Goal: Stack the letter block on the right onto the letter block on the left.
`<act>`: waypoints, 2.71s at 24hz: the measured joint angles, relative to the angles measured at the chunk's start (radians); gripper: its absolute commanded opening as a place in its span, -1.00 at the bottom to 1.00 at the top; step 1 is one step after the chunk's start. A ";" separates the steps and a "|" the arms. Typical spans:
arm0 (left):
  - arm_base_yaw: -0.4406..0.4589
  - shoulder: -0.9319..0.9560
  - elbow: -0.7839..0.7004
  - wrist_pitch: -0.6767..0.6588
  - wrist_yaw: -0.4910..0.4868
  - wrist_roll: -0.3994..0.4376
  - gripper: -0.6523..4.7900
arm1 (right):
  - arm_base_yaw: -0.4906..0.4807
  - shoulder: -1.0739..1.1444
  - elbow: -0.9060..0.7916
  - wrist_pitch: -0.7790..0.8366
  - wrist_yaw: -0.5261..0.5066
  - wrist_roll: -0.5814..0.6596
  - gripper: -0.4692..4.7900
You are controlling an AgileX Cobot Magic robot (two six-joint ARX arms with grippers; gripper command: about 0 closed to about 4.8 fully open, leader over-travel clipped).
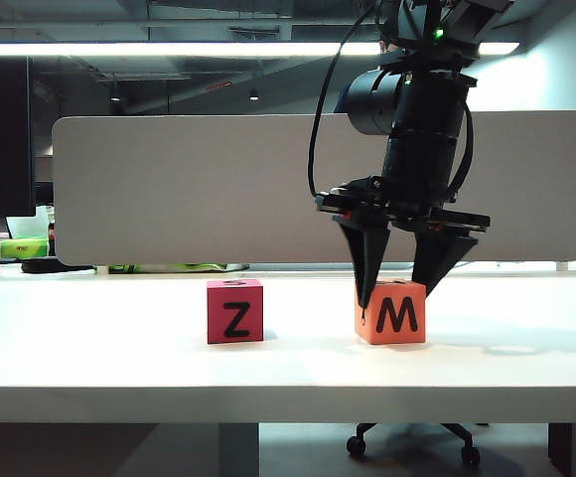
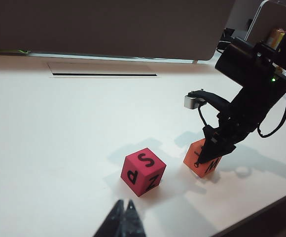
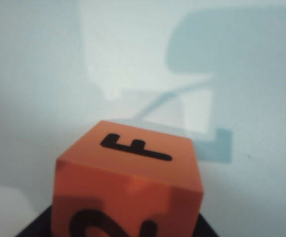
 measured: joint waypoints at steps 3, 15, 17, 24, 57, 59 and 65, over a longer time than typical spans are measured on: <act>0.000 0.000 0.000 0.000 0.000 0.000 -0.78 | 0.000 0.000 0.000 0.000 -0.011 0.001 0.13; 0.000 0.000 0.000 0.000 0.000 0.000 -0.78 | 0.103 -0.002 0.427 -0.138 -0.074 0.016 0.15; 0.000 0.000 0.000 0.000 0.000 0.000 -0.78 | 0.143 -0.003 0.442 -0.087 -0.075 0.016 0.15; 0.000 0.000 0.000 0.000 -0.003 0.000 -0.78 | 0.225 0.145 0.436 -0.066 -0.047 0.015 0.18; 0.000 0.000 0.000 0.002 -0.198 0.071 -0.78 | 0.225 0.050 0.863 -0.467 0.316 -0.216 -0.84; 0.000 0.000 0.000 0.003 -0.246 0.072 -0.78 | 0.227 -0.001 0.863 -0.433 0.308 -0.218 -0.84; 0.000 -0.004 -0.001 0.049 -0.397 0.071 -0.78 | 0.259 -0.164 0.841 -0.292 0.281 -0.234 -0.84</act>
